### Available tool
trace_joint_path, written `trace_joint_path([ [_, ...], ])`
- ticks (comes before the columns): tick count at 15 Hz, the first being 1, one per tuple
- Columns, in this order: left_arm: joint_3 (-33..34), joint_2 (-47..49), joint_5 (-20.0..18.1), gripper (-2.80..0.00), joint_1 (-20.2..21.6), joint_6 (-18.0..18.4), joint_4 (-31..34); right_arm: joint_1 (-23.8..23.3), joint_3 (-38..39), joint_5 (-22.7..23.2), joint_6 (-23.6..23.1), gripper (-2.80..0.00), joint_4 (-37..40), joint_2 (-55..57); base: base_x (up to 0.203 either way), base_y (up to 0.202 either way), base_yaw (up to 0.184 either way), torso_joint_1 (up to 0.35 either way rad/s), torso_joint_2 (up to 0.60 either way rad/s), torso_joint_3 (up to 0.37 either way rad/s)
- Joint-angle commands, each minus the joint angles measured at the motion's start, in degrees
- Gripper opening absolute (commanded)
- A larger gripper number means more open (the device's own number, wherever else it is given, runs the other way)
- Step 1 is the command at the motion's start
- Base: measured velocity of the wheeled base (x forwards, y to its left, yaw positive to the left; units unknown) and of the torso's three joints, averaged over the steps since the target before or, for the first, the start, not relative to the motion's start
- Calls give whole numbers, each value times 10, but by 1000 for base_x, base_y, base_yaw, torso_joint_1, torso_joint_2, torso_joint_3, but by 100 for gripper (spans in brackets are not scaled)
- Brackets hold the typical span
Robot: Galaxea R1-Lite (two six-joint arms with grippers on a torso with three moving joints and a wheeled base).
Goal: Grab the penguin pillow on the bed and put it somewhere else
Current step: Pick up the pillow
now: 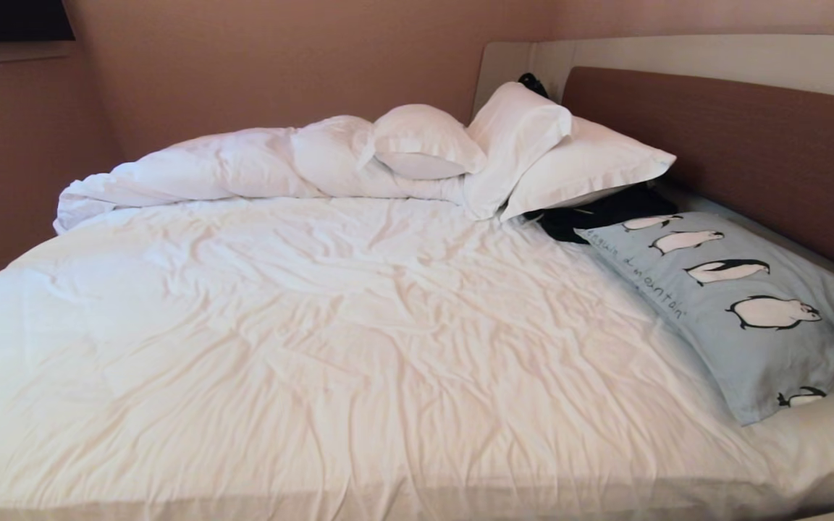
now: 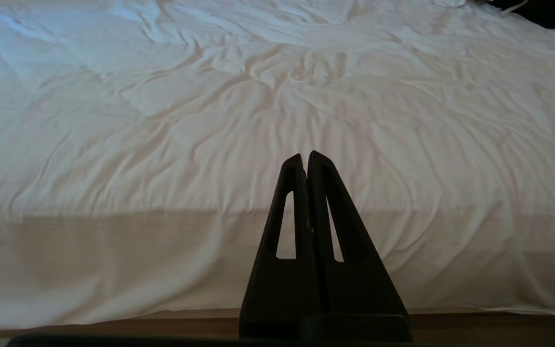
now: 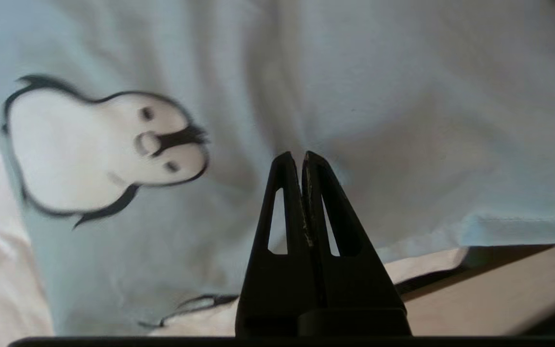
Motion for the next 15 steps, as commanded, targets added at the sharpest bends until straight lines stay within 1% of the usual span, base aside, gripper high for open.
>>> trace_joint_path([
  [1, 2, 0, 0, -280, 0, -1, 0, -6, 2, 2, -76, -280, 69, -24, 0, 0, 0, 0, 0, 0],
  [3, 2, 0, 0, -280, 0, 0, 0, -12, 6, 2, -77, -280, 74, -40, 0, 0, 0, 0, 0, 0],
  [5, 2, 0, 0, -280, 0, 0, 0, -23, 23, 5, -76, -280, 73, -89, 0, 0, 0, 0, 0, 0],
  [9, 2, 0, 0, -280, 0, 0, 0, -44, 48, 23, -67, -280, 72, -161, 0, 0, 0, 0, 0, 0],
  [12, 2, 0, 0, -280, 0, -1, 0, -43, 45, 28, -30, -280, 70, -179, 0, 0, 0, 0, 0, 0],
  [14, 2, 0, 0, -280, 0, 0, 0, -27, 43, 26, 16, -280, 46, -186, 0, 0, 0, 0, 0, 0],
  [15, 2, 0, 0, -280, 0, 0, 0, -23, 44, 24, 26, -280, 38, -188, 0, 0, 0, 0, 0, 0],
])
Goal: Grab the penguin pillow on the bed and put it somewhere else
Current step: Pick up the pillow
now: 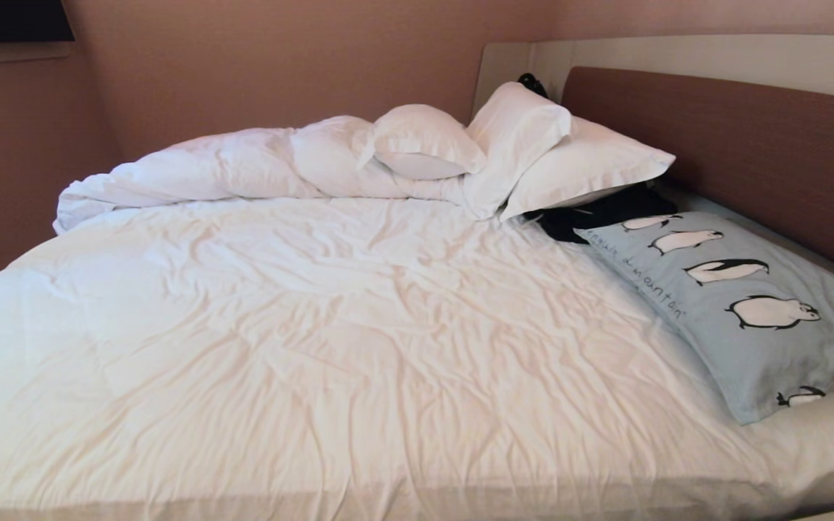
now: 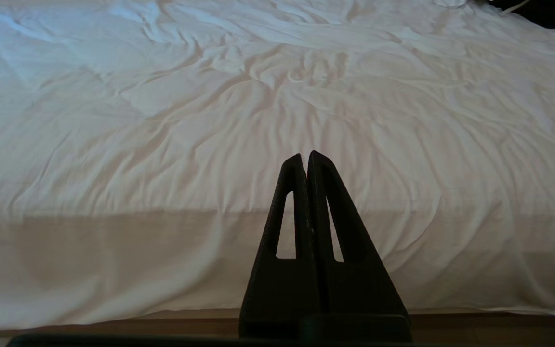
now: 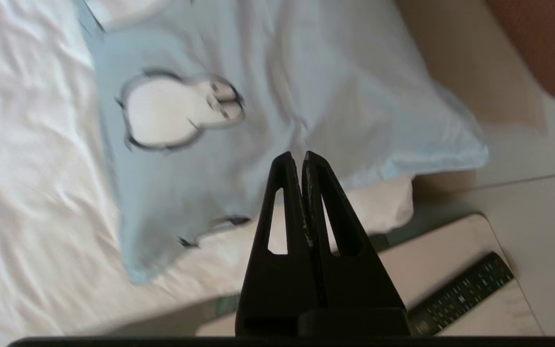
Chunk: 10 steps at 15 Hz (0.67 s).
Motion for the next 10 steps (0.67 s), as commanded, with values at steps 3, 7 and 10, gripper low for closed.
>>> trace_joint_path([
  [3, 2, 0, 0, -280, 0, 0, 0, 46, -1, -13, 110, -280, -55, -20, 0, 0, 0, 0, 0, 0],
  [7, 2, 0, 0, -280, 0, 0, 0, 84, 0, -30, 147, -280, -63, -40, 0, 0, 0, 0, 0, 0],
  [10, 2, 0, 0, -280, 0, -1, 0, 141, 21, -30, 165, -280, -63, -80, 0, 0, 0, 0, 0, 0],
])
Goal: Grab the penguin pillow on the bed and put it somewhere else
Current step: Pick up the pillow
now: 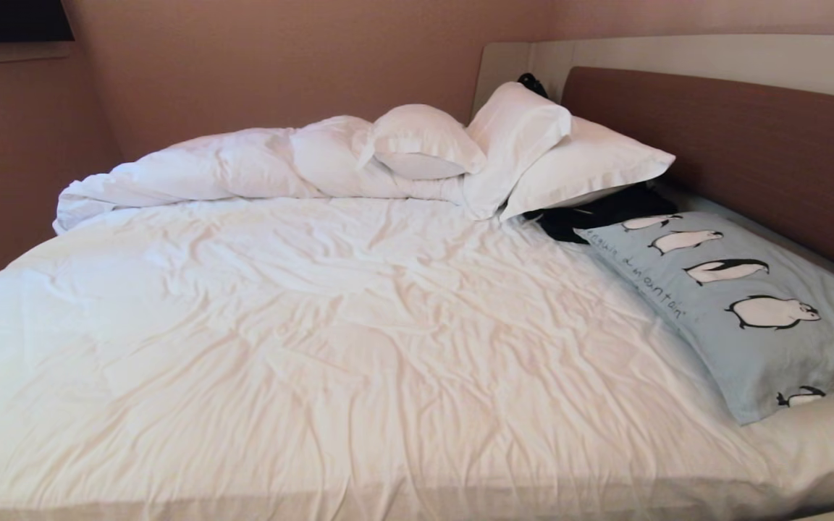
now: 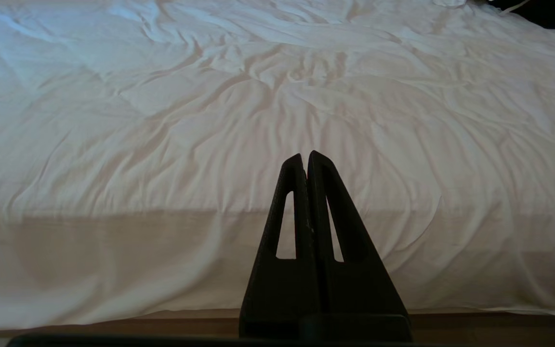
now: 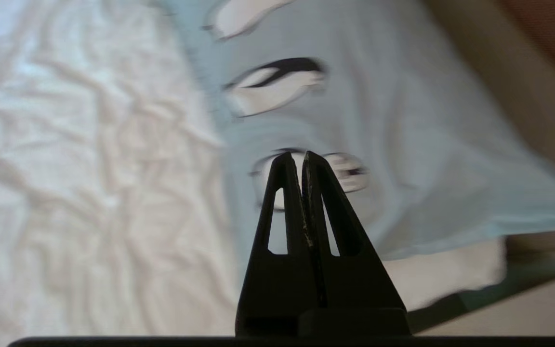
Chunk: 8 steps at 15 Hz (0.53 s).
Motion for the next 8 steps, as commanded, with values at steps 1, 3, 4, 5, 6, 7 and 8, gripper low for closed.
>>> trace_joint_path([
  [1, 2, 0, 0, -280, 0, 0, 0, 24, 15, 1, 19, -280, 0, -27, 0, 0, 0, 0, 0, 0],
  [3, 2, 0, 0, -280, 0, 0, 0, 51, 39, 3, 17, -280, -1, -68, 0, 0, 0, 0, 0, 0],
  [4, 2, 0, 0, -280, 0, 0, 0, 64, 54, 5, 16, -280, -1, -94, 0, 0, 0, 0, 0, 0],
  [5, 2, 0, 0, -280, 0, 0, 0, 78, 72, 7, 16, -280, -2, -125, 0, 0, 0, 0, 0, 0],
  [6, 2, 0, 0, -280, 0, 0, 0, 92, 89, 10, 15, -280, -2, -149, 0, 0, 0, 0, 0, 0],
  [7, 2, 0, 0, -280, 0, -1, 0, 103, 104, 17, 14, -280, -3, -180, 0, 0, 0, 0, 0, 0],
  [8, 2, 0, 0, -280, 0, 0, 0, 111, 120, 28, 10, -280, -3, -205, 0, 0, 0, 0, 0, 0],
])
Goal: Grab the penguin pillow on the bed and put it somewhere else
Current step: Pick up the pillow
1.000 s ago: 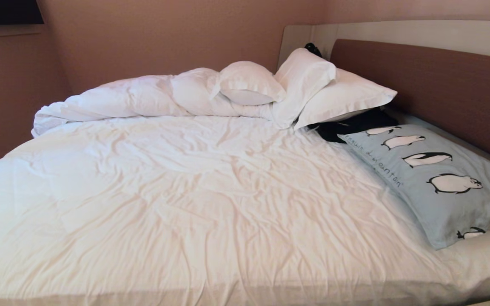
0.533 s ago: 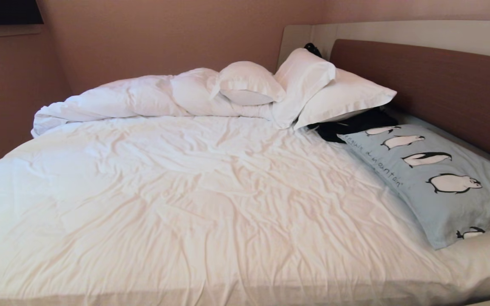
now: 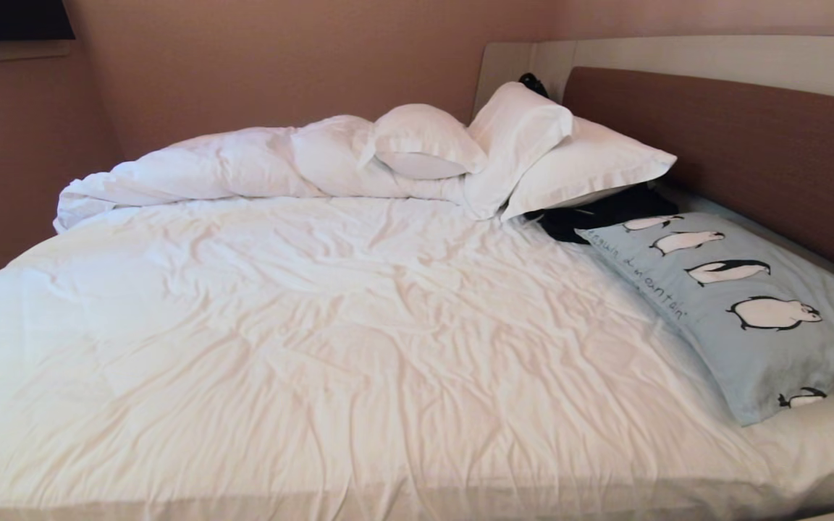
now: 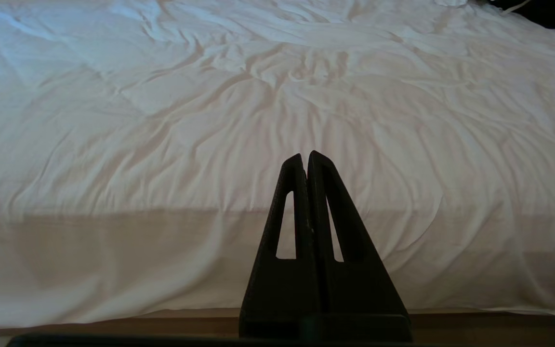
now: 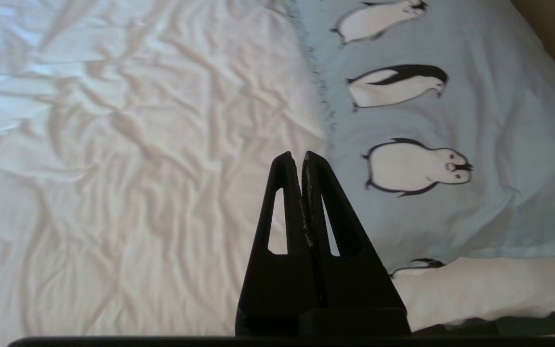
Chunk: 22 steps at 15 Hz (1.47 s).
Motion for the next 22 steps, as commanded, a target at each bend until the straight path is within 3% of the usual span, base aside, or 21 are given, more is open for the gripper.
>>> trace_joint_path([
  [1, 2, 0, 0, -280, 0, 0, -1, 15, 35, 28, -12, -280, 1, -87, 0, 0, 0, 0, 0, 0],
  [6, 2, 0, 0, -280, 0, 0, -1, 20, 156, 138, -60, -280, -52, -250, 0, 0, 0, 0, 0, 0],
  [11, 2, 0, 0, -280, 0, -1, -1, 20, 319, 299, -63, -280, -261, -371, 0, 0, 0, 0, 0, 0],
  [14, 2, 0, 0, -280, 0, 0, -1, 21, 364, 314, -55, -280, -328, -409, 0, 0, 0, 0, 0, 0],
  [17, 2, 0, 0, -280, 0, 0, -1, 22, 372, 344, -40, -280, -332, -427, 0, 0, 0, 0, 0, 0],
  [19, 2, 0, 0, -280, 0, -1, -1, 22, 388, 400, -30, -280, -333, -476, 0, 0, 0, 0, 0, 0],
  [22, 2, 0, 0, -280, 0, 0, -1, 36, 399, 417, -14, -280, -334, -539, 0, 0, 0, 0, 0, 0],
])
